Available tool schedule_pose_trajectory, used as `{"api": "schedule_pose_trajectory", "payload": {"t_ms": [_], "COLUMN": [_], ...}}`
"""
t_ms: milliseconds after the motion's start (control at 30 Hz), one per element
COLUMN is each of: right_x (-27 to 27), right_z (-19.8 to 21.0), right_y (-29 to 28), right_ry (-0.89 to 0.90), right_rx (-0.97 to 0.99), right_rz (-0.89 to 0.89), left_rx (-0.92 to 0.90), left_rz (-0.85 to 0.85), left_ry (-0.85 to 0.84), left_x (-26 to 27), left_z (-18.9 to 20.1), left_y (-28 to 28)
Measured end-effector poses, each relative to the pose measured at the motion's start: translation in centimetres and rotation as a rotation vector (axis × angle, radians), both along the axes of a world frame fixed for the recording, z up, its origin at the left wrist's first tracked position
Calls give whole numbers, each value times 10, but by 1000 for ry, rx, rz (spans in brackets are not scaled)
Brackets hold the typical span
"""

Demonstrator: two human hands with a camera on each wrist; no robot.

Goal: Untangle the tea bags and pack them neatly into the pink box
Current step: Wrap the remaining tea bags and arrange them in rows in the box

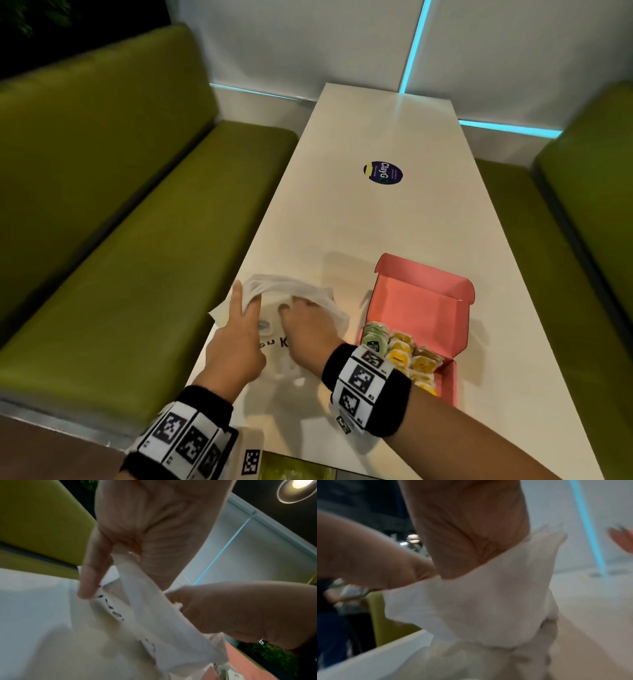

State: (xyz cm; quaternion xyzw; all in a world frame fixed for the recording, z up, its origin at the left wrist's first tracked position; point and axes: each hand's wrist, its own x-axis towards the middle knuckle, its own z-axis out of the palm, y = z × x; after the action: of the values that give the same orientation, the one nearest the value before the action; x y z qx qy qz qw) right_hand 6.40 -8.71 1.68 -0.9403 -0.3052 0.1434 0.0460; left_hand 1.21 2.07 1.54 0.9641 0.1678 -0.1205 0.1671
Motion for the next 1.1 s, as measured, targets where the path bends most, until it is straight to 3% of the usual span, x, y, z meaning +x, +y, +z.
{"api": "schedule_pose_trajectory", "payload": {"t_ms": [100,200,300,467,567,633,767,967,1100], "right_x": [-1,4,6,5,2,3,3,5,-1], "right_z": [-1,-7,-13,-9,-11,-15,-18,-13,-19], "right_y": [14,19,21,10,11,9,5,15,20], "right_ry": [10,119,118,268,162,149,161,376,249], "right_rx": [85,-2,21,269,369,476,279,321,306], "right_rz": [231,293,344,232,200,84,138,-143,-151], "left_rx": [-41,-44,9,95,115,111,18,-96,-80], "left_rz": [-91,-100,-20,13,29,40,106,80,46], "left_ry": [-33,-51,-36,-16,-36,-50,-156,-233,-269], "left_x": [0,-1,-3,-11,-12,-12,-9,-7,-11], "left_z": [2,10,15,16,16,15,13,1,-1], "left_y": [5,7,15,22,20,17,11,6,0]}}
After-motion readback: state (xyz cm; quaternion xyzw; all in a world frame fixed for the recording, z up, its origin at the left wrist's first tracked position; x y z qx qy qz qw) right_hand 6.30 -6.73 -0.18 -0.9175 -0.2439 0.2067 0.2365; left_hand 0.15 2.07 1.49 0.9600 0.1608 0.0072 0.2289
